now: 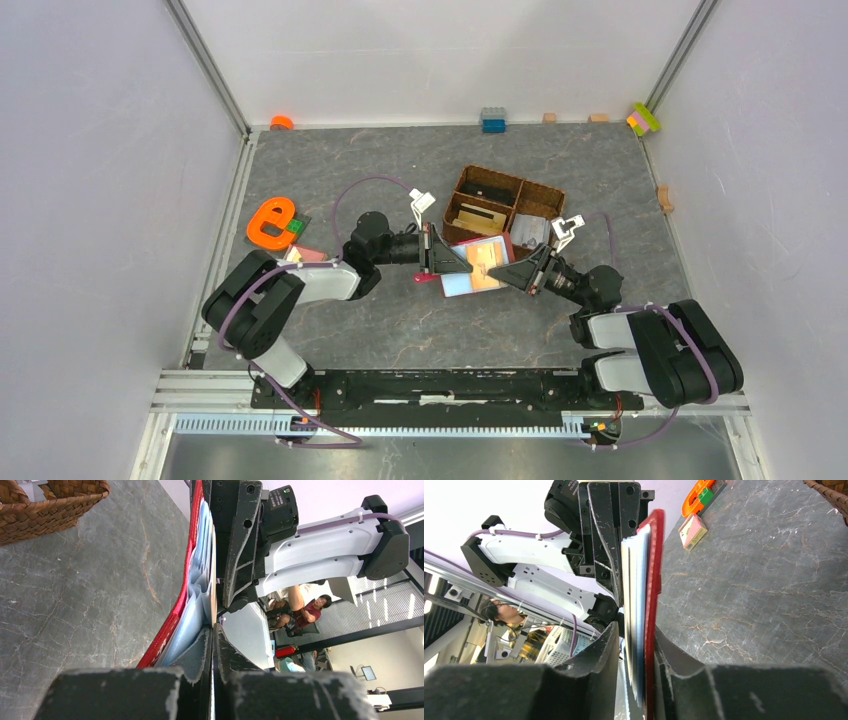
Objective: Take the credit cards out of the card holder
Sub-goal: Remove the credit card from the card holder.
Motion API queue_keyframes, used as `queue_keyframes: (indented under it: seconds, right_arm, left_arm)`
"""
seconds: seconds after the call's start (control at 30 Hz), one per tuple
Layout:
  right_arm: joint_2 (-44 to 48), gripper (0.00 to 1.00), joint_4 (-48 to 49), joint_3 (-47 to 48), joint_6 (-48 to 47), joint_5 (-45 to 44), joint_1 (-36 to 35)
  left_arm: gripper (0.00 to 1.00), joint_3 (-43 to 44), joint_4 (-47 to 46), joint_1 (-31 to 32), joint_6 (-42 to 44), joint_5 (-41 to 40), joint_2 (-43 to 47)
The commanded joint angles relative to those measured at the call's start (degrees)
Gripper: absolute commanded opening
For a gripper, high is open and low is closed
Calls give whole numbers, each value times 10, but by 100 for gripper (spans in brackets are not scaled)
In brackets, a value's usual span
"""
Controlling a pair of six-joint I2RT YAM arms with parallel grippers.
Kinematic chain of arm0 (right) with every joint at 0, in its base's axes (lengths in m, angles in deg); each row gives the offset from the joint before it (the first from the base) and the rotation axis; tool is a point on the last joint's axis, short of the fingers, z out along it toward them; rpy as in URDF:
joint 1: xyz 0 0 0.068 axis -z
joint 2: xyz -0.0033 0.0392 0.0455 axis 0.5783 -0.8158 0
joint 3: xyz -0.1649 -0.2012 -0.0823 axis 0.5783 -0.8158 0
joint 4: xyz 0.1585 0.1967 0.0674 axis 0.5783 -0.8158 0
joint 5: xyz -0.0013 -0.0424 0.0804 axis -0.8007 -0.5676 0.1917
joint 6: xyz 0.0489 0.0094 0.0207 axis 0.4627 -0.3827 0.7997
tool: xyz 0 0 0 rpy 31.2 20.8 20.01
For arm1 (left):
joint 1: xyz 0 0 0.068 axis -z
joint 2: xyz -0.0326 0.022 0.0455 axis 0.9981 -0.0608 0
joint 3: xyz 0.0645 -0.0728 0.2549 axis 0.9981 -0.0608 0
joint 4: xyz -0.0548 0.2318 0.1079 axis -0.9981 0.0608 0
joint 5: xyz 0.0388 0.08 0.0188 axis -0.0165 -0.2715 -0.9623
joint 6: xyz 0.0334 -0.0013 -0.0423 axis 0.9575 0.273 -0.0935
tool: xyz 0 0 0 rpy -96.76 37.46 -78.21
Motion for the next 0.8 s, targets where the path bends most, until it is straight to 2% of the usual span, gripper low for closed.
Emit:
queue_keyframes:
  seconds: [0.0,0.13,0.43,0.53,0.77]
  right_arm:
    - [5,34,71,10,-7,7,-2]
    - [12,36,72,5,-7,5,4]
    - [14,12,85,-9,6,0,26]
    - [11,7,95,-12,13,0,30]
    - [2,6,124,-19,32,-1,40]
  left_arm:
    - [2,7,-28,-3,-9,11,-1]
    - [2,4,-33,-7,-14,12,0]
    - [2,-5,-46,-19,-22,9,7]
    - [2,-7,-48,-20,-23,9,8]
    - [2,-9,-54,-23,-28,9,8]
